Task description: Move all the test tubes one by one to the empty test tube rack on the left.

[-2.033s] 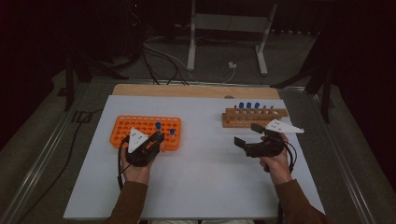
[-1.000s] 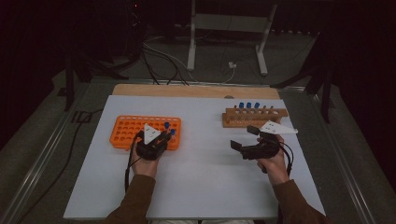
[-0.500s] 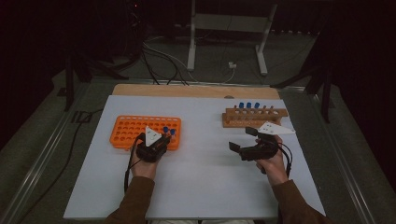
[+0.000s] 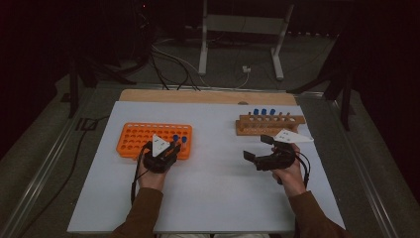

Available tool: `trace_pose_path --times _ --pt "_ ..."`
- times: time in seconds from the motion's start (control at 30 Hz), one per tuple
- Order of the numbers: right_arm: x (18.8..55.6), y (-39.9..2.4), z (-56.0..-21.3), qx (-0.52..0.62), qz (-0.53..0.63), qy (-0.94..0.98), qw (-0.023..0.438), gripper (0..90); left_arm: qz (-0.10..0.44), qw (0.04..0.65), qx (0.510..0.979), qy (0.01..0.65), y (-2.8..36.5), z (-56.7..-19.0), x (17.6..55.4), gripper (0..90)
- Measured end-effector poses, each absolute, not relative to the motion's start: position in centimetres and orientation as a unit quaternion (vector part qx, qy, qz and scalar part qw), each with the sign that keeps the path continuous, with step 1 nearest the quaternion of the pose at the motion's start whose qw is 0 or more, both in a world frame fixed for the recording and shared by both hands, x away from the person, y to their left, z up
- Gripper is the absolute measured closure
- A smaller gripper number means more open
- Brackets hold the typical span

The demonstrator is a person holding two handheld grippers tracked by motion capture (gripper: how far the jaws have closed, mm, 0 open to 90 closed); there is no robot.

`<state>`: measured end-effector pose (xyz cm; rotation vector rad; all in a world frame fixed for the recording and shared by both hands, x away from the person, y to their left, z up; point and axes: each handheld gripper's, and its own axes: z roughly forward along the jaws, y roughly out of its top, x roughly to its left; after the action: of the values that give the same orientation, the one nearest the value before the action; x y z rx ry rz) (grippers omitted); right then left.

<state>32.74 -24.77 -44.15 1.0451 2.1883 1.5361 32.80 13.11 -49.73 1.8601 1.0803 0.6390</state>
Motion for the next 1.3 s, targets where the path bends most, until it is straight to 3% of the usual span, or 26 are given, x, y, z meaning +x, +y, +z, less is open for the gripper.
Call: trace_pose_path --times 0.3,0.57,0.73,0.83,1.03,1.1,1.17,1.3 --pt "32.8 -25.1 -44.1 0.364 0.531 0.752 0.139 0.0 0.238 0.43 0.748 0.445 13.3 -49.8 32.8 76.5" --pt "33.1 -25.6 -44.0 0.374 0.533 0.745 0.146 0.0 0.238 0.461 0.726 0.45 14.6 -48.2 31.7 61.9" --pt "33.2 -25.8 -43.9 0.377 0.533 0.742 0.149 0.0 0.245 0.477 0.705 0.464 16.4 -47.1 30.6 50.7" --pt "33.2 -25.9 -43.9 0.38 0.533 0.741 0.15 0.0 0.264 0.467 0.696 0.477 17.5 -46.9 30.0 35.9" --pt "33.2 -26.1 -43.8 0.388 0.533 0.735 0.158 0.0 0.265 0.483 0.672 0.495 19.7 -46.9 29.0 16.4" --pt "33.3 -26.1 -43.7 0.389 0.531 0.735 0.161 0.0 0.268 0.489 0.667 0.494 20.0 -46.7 28.8 14.6" --pt "33.3 -26.2 -43.4 0.391 0.526 0.736 0.171 0.0 0.268 0.489 0.669 0.491 20.1 -46.6 28.7 4.3" --pt "33.6 -26.7 -42.3 0.395 0.529 0.728 0.185 0.0 0.261 0.496 0.673 0.482 20.0 -46.7 28.5 0.6"
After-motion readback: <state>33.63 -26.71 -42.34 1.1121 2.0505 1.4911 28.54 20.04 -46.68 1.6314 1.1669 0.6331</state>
